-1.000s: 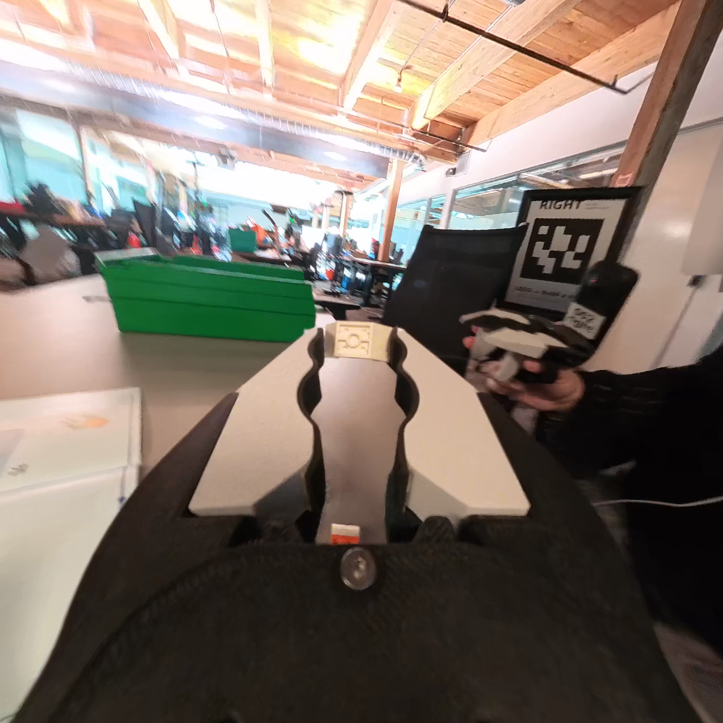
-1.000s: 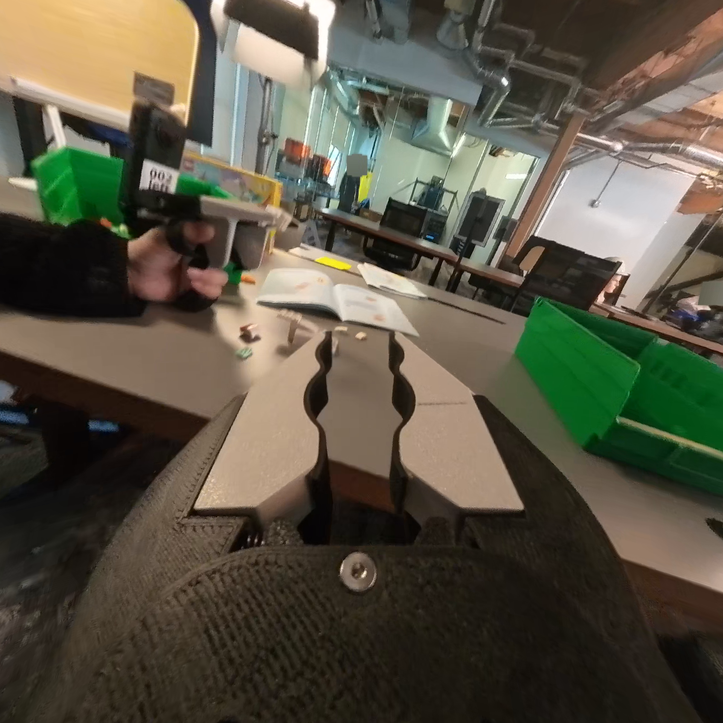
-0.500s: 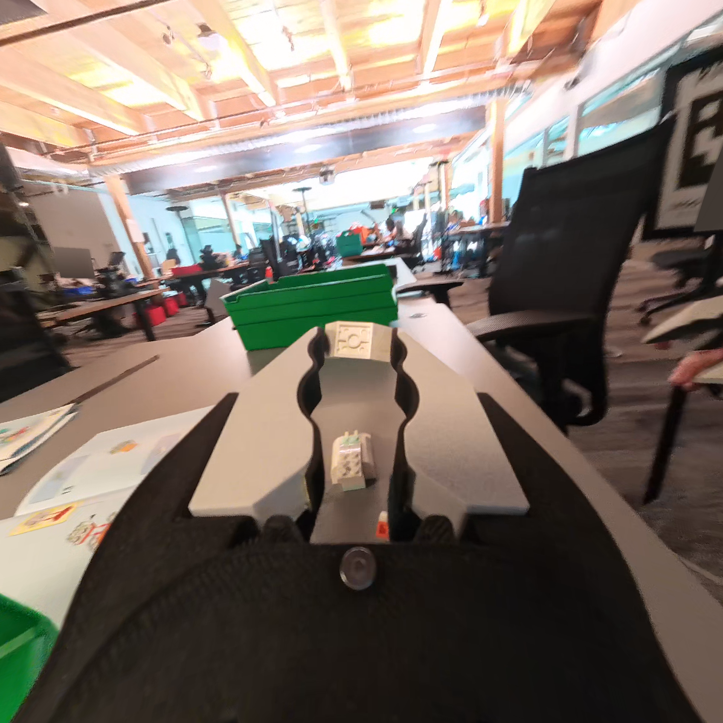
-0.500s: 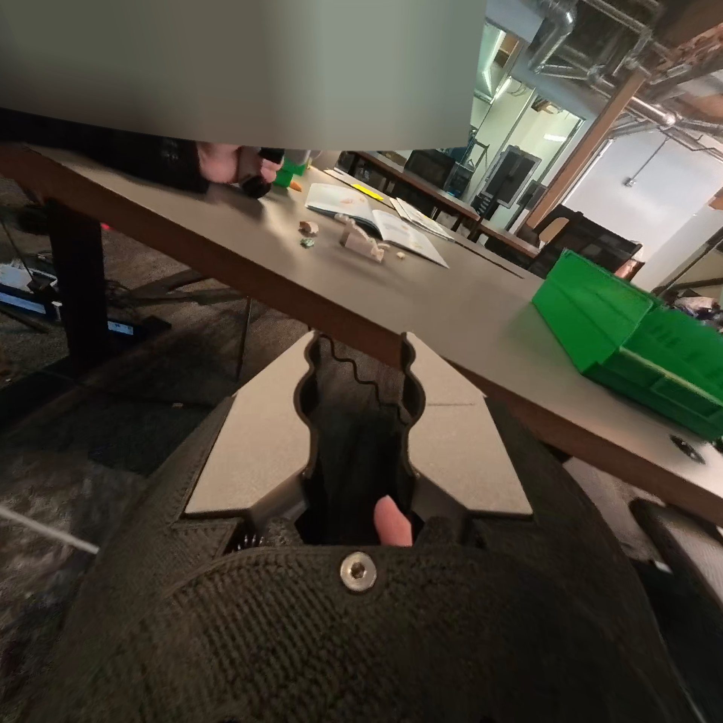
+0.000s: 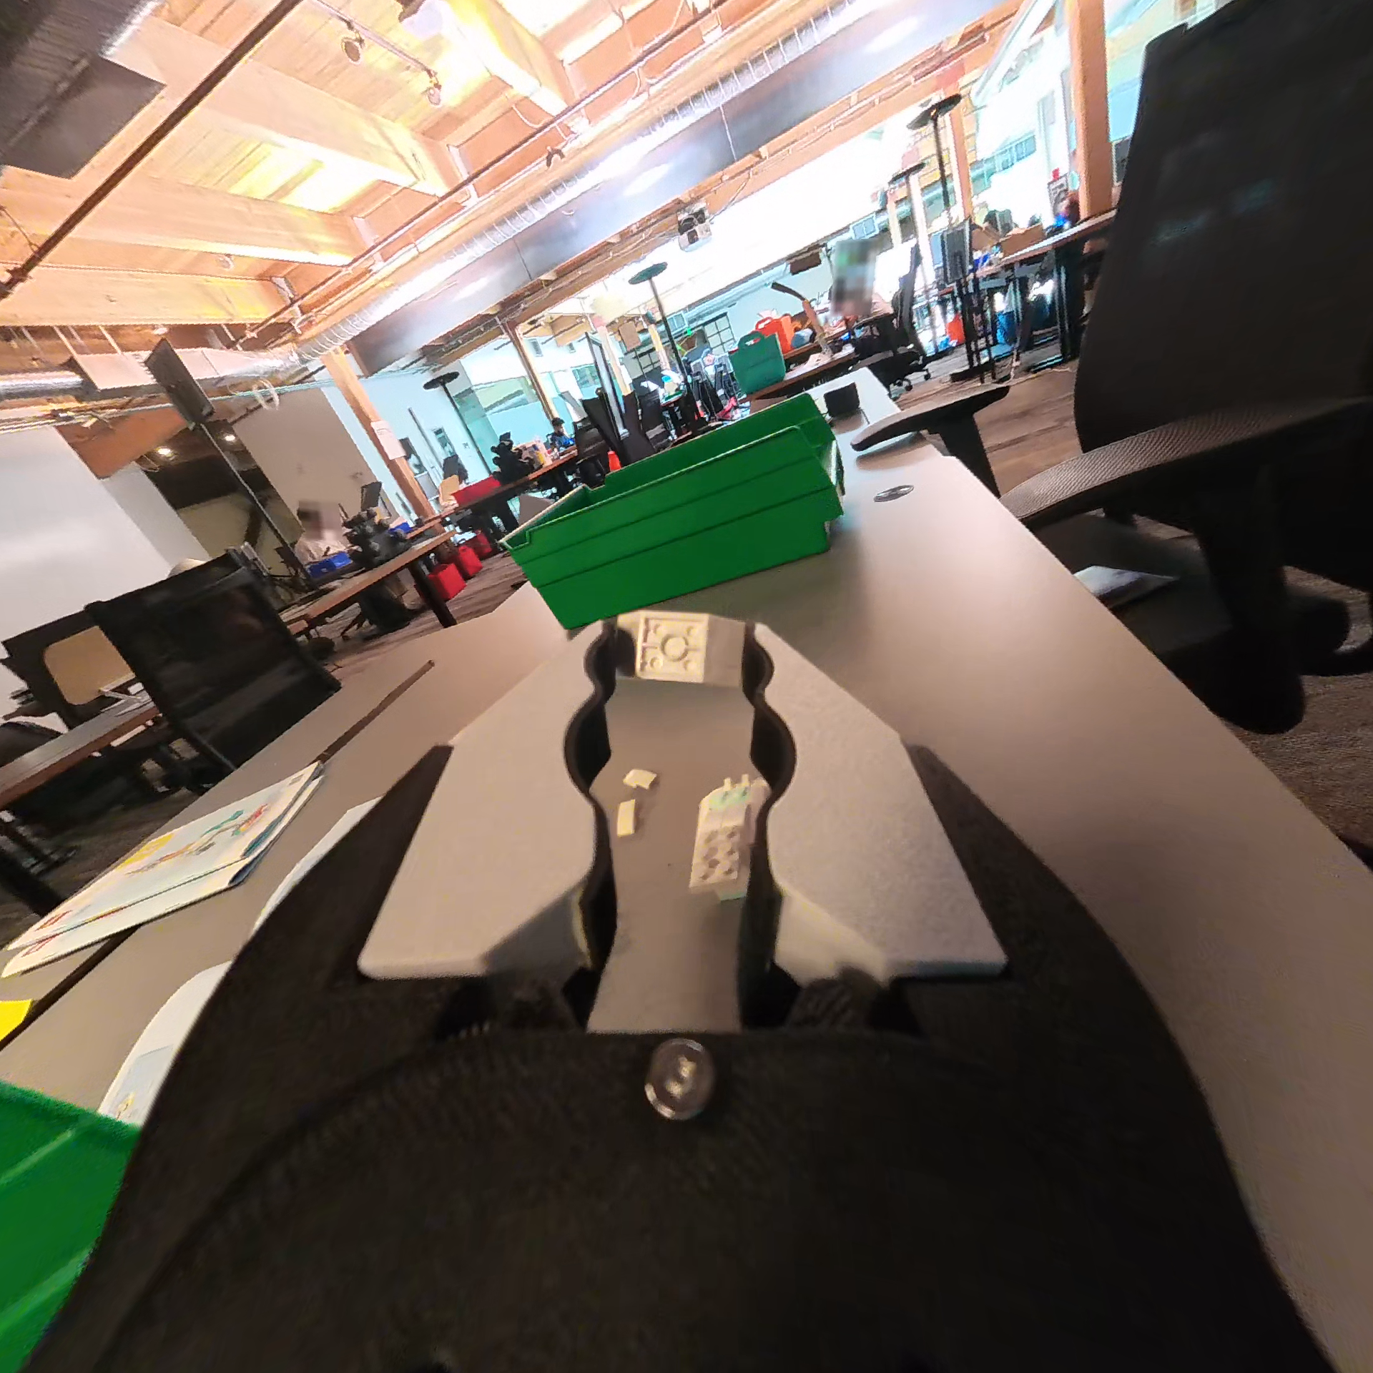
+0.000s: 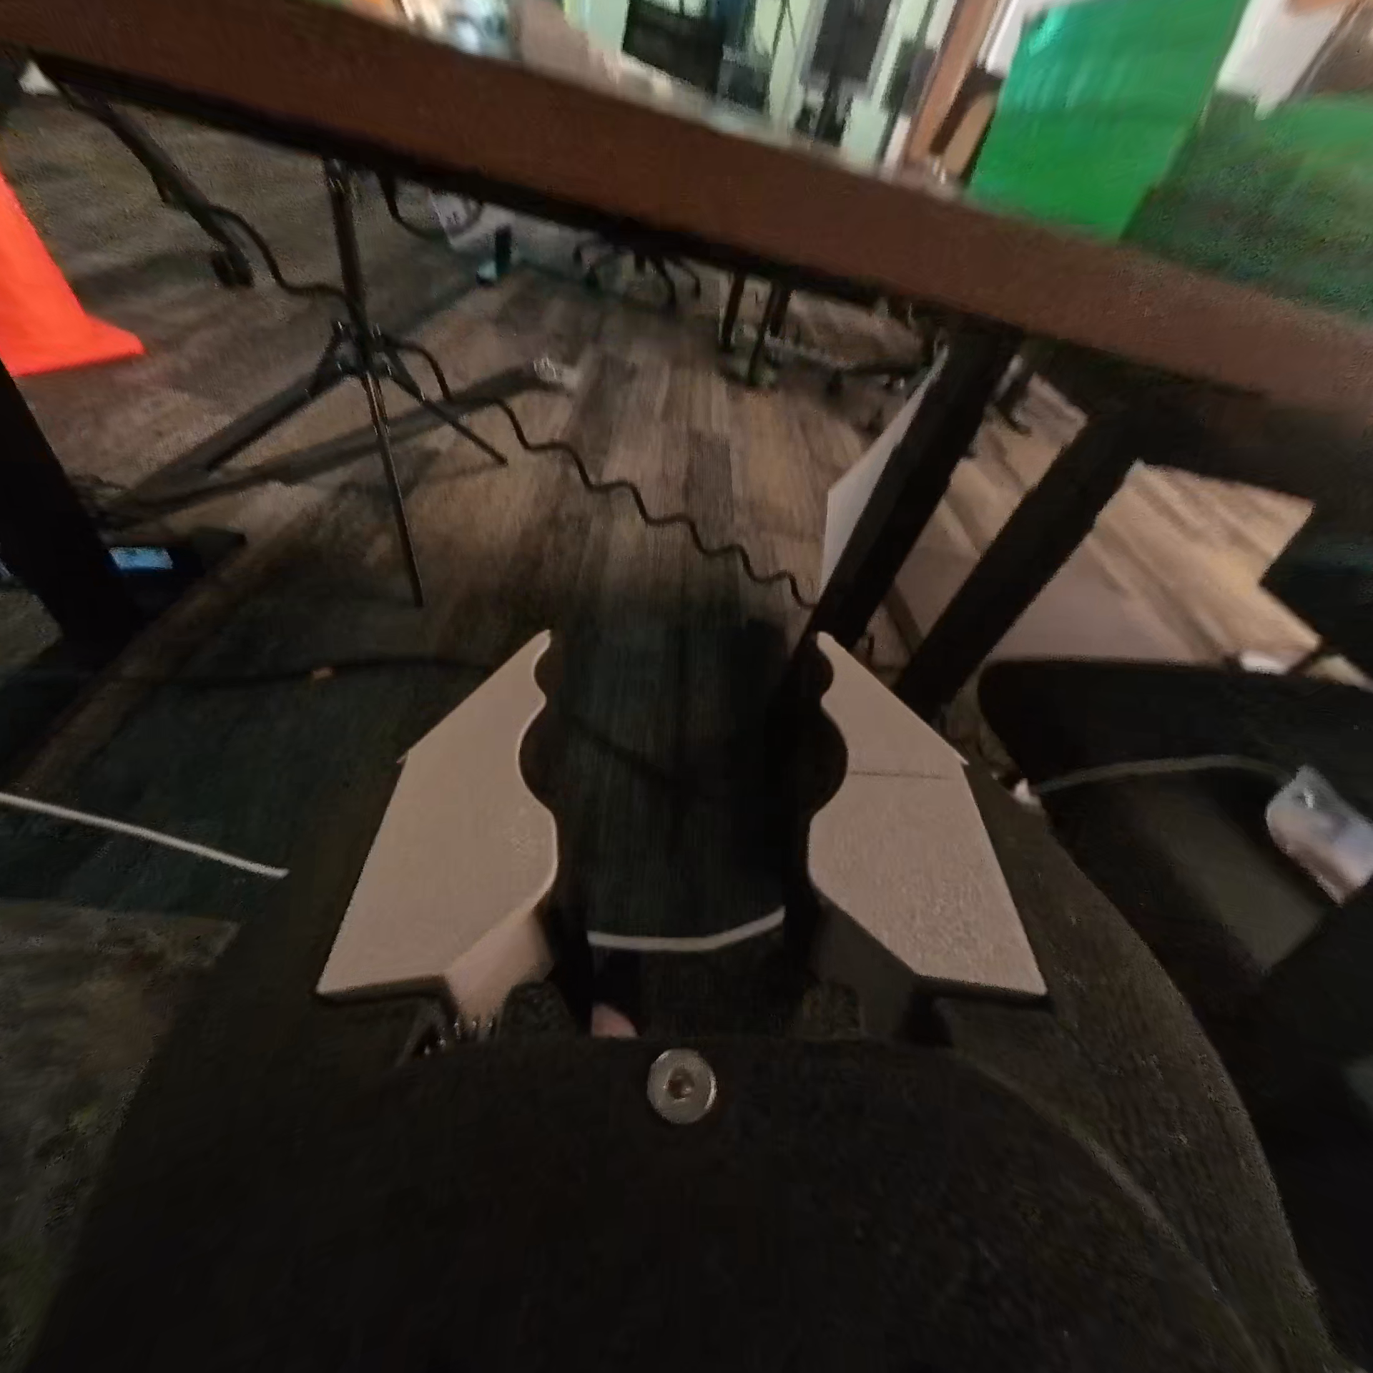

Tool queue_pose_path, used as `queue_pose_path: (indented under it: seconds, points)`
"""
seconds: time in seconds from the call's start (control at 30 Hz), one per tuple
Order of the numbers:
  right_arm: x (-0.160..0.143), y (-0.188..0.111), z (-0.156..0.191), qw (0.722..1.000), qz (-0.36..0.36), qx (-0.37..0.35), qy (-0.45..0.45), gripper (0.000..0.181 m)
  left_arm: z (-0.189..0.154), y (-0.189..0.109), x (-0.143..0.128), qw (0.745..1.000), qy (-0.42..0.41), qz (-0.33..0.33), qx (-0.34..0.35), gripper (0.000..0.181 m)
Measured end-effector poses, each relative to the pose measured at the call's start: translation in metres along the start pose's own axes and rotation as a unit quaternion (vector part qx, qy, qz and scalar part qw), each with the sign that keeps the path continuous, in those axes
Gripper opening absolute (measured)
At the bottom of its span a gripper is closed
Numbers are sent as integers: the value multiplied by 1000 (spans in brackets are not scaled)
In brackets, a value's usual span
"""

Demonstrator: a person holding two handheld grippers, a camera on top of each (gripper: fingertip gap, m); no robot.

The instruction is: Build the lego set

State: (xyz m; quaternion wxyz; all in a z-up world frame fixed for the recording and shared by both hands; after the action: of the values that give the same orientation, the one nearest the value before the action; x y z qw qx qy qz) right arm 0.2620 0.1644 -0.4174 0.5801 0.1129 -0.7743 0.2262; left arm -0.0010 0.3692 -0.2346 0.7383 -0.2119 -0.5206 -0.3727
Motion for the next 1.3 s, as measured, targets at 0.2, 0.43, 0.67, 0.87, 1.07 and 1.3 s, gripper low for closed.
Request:
queue_pose_path:
  seconds: [0.2, 0.43, 0.67, 0.87, 1.07, 1.3]
  points:
    - [-43, -16, -3, 999, 35, -21, 23, 63, 1, 1, -17, 995, 55, 73, 35, 33]
    - [-59, -6, 25, 999, 36, 24, 7, 61, -24, 14, -53, 961, 159, 226, 3, 52]
    - [-74, 5, 42, 996, 55, 68, 9, 61, -7, 8, -37, 956, 184, 207, 97, 83]
    - [-73, 2, 34, 997, 48, 58, 35, 61, -14, -24, 37, 981, 94, 10, 172, 127]
    - [-51, -18, -7, 998, 5, -2, 65, 61, -37, -90, 84, 952, 39, -99, 288, 131]
    - [-22, -95, -29, 999, -34, 23, 36, 61, -118, -247, 127, 849, -13, -195, 491, 128]
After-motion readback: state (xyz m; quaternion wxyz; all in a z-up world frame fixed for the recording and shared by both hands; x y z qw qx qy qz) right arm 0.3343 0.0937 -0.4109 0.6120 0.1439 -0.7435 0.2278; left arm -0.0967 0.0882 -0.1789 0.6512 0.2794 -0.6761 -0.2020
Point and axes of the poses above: each gripper's, where its closed fingertips meet, y out along the fingers, x out of its top, z = x × y across the jaws, the point moved 2 cm from there along -y, back along the fingers, and after that the axes turned 1 degree about z, right-handed, at the moved point
